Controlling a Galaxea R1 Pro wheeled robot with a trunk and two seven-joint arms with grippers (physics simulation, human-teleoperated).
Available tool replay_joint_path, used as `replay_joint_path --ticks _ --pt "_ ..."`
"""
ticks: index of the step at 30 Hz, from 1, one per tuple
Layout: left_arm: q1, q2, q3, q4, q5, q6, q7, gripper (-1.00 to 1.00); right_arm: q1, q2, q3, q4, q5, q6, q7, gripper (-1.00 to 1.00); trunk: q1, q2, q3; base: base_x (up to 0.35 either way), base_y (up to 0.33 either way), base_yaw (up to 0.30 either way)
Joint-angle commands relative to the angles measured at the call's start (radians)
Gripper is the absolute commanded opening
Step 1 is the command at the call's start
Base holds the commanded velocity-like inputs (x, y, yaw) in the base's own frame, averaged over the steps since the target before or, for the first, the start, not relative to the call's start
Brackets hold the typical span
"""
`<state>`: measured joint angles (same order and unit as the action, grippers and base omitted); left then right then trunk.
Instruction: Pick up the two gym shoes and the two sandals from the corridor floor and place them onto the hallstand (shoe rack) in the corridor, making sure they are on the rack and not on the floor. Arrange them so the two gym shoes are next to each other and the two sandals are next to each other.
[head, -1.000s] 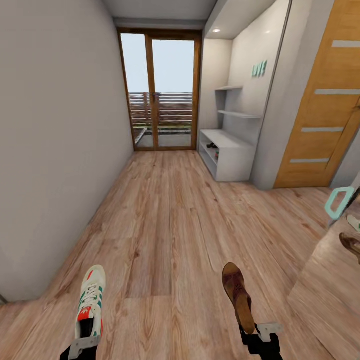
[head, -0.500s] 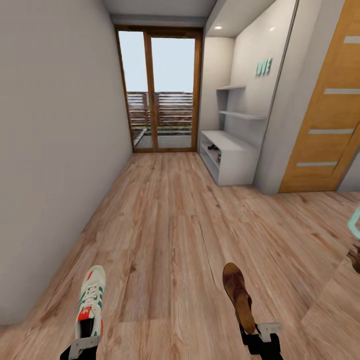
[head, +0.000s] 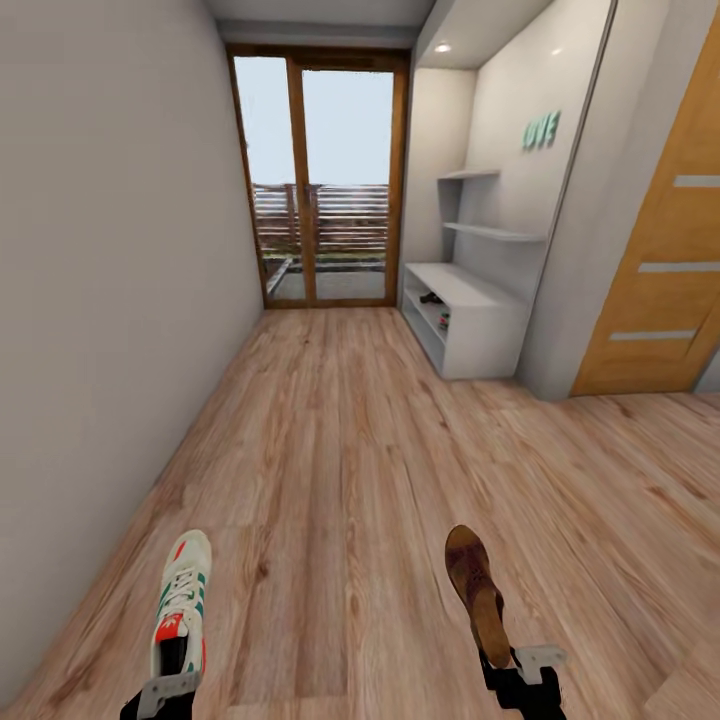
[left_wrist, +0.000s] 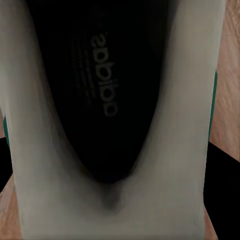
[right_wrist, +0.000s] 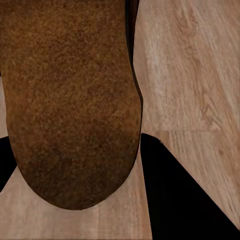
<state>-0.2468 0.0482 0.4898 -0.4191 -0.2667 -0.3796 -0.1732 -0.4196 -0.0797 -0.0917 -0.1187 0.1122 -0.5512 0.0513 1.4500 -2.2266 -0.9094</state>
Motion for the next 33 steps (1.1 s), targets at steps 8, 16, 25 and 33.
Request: replay_joint_path --ticks 8,16,25,33 --pt "-0.001 -0.001 0.009 0.001 -0.007 -0.004 -0.007 -1.00 -0.001 0.000 -0.010 0.001 0.006 -0.003 0.005 -1.00 0.000 0.000 -0.001 0.337 0.119 0.000" --pt "-0.001 -0.001 0.009 0.001 -0.008 -0.004 -0.007 -1.00 -0.001 0.000 -0.010 0.001 0.006 -0.003 0.005 -1.00 0.000 0.000 -0.001 0.337 0.119 0.000" --pt "-0.001 -0.001 0.009 0.001 -0.008 -0.004 -0.007 -1.00 -0.001 0.000 -0.010 0.001 0.006 -0.003 0.005 -1.00 0.000 0.000 -0.001 0.337 0.119 0.000" --pt "-0.001 -0.001 0.009 0.001 -0.008 -0.004 -0.007 -1.00 -0.001 0.000 -0.010 0.001 0.006 -0.003 0.005 -1.00 0.000 0.000 -0.001 0.337 0.119 0.000"
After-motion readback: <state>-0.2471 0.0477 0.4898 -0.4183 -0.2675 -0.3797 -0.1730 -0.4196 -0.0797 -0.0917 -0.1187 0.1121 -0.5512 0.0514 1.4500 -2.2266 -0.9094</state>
